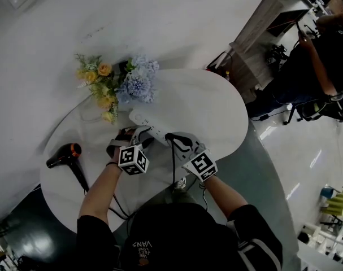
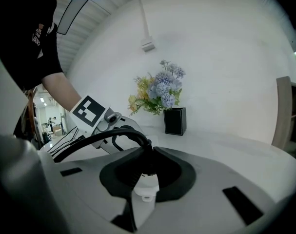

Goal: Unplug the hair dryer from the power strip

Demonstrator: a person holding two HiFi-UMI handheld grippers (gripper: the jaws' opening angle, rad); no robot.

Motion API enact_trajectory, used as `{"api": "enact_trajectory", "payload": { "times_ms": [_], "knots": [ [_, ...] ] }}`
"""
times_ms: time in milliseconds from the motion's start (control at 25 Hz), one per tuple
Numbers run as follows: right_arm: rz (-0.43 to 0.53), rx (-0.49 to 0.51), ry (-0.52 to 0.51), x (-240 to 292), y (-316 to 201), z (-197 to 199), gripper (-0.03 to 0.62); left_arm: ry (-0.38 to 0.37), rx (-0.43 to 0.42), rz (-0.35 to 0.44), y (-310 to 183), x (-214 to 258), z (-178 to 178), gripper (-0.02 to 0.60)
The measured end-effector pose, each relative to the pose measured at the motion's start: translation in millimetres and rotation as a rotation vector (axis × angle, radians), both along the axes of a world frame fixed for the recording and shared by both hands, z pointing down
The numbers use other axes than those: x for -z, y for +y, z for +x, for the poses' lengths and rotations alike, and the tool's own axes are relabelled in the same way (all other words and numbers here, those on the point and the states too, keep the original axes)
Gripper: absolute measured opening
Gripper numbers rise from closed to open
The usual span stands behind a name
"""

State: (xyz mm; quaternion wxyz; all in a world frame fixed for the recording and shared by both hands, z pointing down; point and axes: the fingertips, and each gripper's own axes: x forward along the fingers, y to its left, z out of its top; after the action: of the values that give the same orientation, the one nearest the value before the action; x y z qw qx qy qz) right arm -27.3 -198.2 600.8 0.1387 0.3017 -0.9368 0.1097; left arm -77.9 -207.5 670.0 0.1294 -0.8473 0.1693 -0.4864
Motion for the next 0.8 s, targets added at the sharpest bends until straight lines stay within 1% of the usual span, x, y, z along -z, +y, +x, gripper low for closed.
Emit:
{"api": "enact_trajectory", "payload": {
  "times_ms": [120,240,360,480,680,800],
  "knots": [
    [-0.004,-0.016,0.003,3.5,3.9,5.6,0.072,-0.013,-0.006,0.021,1.3,-1.5,0.2,0.196],
    [-0.013,-0.03,-0.004,6.1,7.7,10.6,0.072,-0.049,-0.03,0.035,2.4,-1.4,0.3,0.195],
    [-0.017,-0.042,-0.008,8.8,12.4,14.8,0.072,-0.057,-0.035,0.028,7.1,0.1,0.5,0.196],
    [-0.015,-0.046,-0.01,12.6,17.6,19.4,0.072,-0.029,-0.012,0.02,14.1,6.3,3.8,0.195],
    [-0.014,-0.055,-0.017,19.2,25.6,26.6,0.072,0.018,0.03,0.041,24.0,19.8,7.8,0.195],
    [-0.008,-0.062,-0.022,23.7,29.8,30.0,0.072,0.077,0.081,0.071,25.6,42.0,12.4,0.193]
  ]
}}
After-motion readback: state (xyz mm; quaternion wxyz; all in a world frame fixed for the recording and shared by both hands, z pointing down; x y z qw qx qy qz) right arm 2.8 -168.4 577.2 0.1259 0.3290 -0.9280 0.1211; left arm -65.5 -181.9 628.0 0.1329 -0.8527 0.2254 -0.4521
